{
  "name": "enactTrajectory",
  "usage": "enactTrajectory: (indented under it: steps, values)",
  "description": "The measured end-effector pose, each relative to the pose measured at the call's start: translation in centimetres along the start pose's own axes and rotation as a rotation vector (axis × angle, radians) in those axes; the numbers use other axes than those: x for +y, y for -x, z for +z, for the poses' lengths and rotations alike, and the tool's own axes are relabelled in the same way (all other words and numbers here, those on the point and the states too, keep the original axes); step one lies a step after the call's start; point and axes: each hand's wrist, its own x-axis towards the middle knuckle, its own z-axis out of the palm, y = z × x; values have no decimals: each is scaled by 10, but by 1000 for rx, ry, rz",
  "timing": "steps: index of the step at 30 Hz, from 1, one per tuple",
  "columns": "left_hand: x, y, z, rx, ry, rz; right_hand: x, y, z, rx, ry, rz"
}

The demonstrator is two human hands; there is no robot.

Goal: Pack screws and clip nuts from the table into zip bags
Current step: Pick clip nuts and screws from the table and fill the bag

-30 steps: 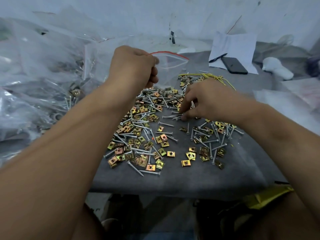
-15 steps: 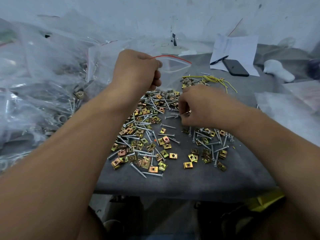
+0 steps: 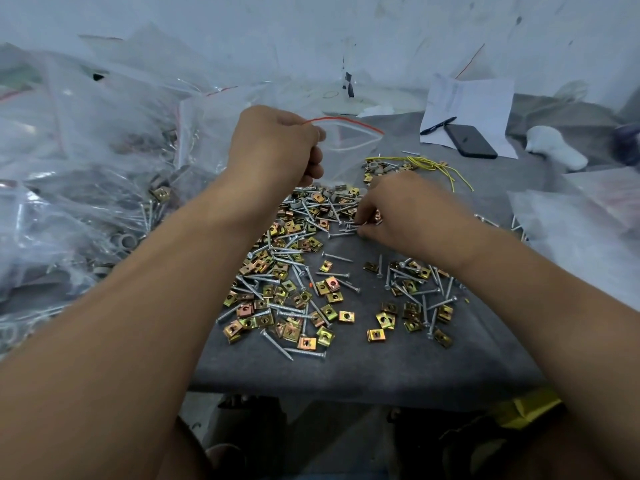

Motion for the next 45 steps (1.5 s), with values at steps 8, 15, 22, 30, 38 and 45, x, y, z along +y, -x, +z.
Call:
enactTrajectory:
  steps: [8,15,22,30,38,45]
  values:
    - [-1,-1,0,-6,-9,11,-4,0,6,76,64,-68]
    - [0,-1,1,-7,-17,10,-2,-4,13,94,128,-74]
    - [1,-3,-2,4,8,1,21,7,-13,36,-849,246]
    - [-1,-5,1,6,8,-1,38,18,-16,-175,-1407,239]
    - [-3,-7,-1,10,9,0,32,19,-18,-120,-1473,166]
    - [-4,-8,0,1,8,4,27,14,-10,127,-572,2]
